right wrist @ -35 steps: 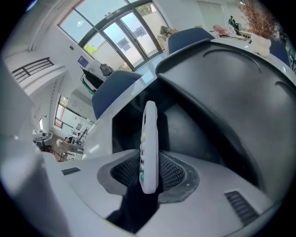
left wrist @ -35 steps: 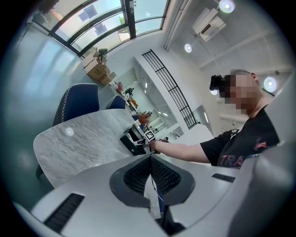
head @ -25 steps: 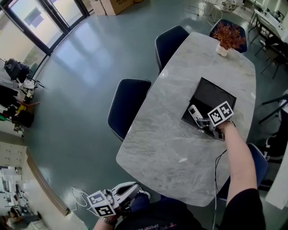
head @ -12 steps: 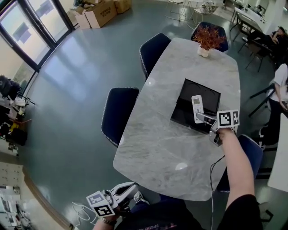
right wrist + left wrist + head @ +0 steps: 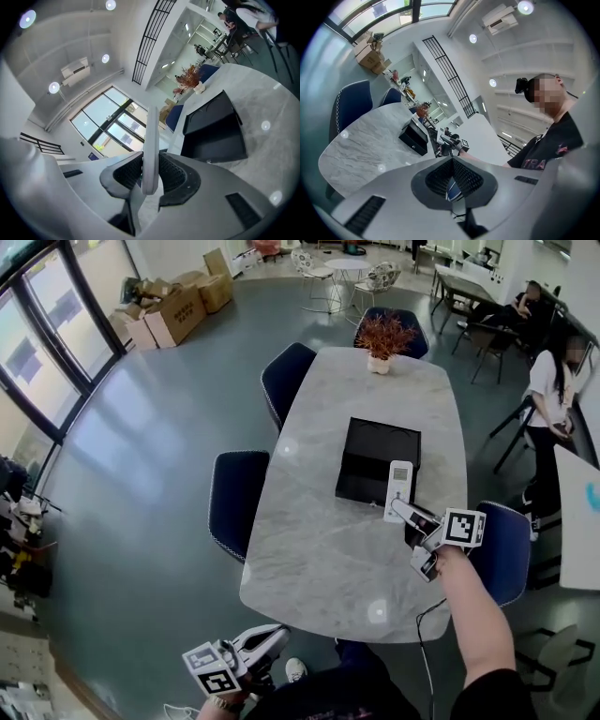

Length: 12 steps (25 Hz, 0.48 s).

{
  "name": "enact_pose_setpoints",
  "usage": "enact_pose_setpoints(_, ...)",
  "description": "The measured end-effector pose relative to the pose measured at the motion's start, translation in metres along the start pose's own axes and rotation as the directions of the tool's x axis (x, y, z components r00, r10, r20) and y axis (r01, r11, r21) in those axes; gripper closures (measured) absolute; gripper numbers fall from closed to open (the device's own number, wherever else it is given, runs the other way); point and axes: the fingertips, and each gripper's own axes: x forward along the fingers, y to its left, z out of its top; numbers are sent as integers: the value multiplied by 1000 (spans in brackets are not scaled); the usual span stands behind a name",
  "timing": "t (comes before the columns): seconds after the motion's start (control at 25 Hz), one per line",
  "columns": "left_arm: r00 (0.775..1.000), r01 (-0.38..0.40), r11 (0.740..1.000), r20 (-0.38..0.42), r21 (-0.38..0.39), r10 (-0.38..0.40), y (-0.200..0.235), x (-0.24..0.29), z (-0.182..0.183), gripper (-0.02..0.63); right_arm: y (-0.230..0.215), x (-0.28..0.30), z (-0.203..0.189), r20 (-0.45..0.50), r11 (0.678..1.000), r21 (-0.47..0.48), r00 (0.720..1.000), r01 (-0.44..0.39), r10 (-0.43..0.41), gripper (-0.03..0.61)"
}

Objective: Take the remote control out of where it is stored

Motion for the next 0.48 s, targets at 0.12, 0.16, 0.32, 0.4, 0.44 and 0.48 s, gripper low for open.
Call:
enact_pose_setpoints(0.12, 999, 39, 999, -15, 15, -39, -11, -11, -3, 607, 33, -23, -39, 45, 999, 36, 999, -30, 29, 466)
enact_pose_setpoints(0.16, 998, 54, 998, -19, 19, -53, -15, -16, -4, 607, 43, -30, -54, 56, 998, 47, 998, -32, 30, 466)
enact_pose_setpoints(0.32, 994, 104, 994, -35, 26, -103, -30, -40, -12, 608, 86, -54, -116, 81, 995, 79, 995, -65, 58, 466)
enact_pose_setpoints(0.4, 991, 128, 991, -53, 34, -127, -36, -52, -21, 607, 103, -65, -144, 92, 994, 82, 993, -75, 67, 466)
enact_pose_setpoints(0.44, 989, 139, 990, -62, 36, -137, -40, -58, -25, 607, 112, -70, -157, 99, 993, 85, 993, -79, 71, 466)
enact_pose_setpoints(0.48, 987, 150, 988, -72, 38, -147, -44, -65, -29, 608, 121, -75, -170, 106, 993, 88, 992, -84, 75, 466)
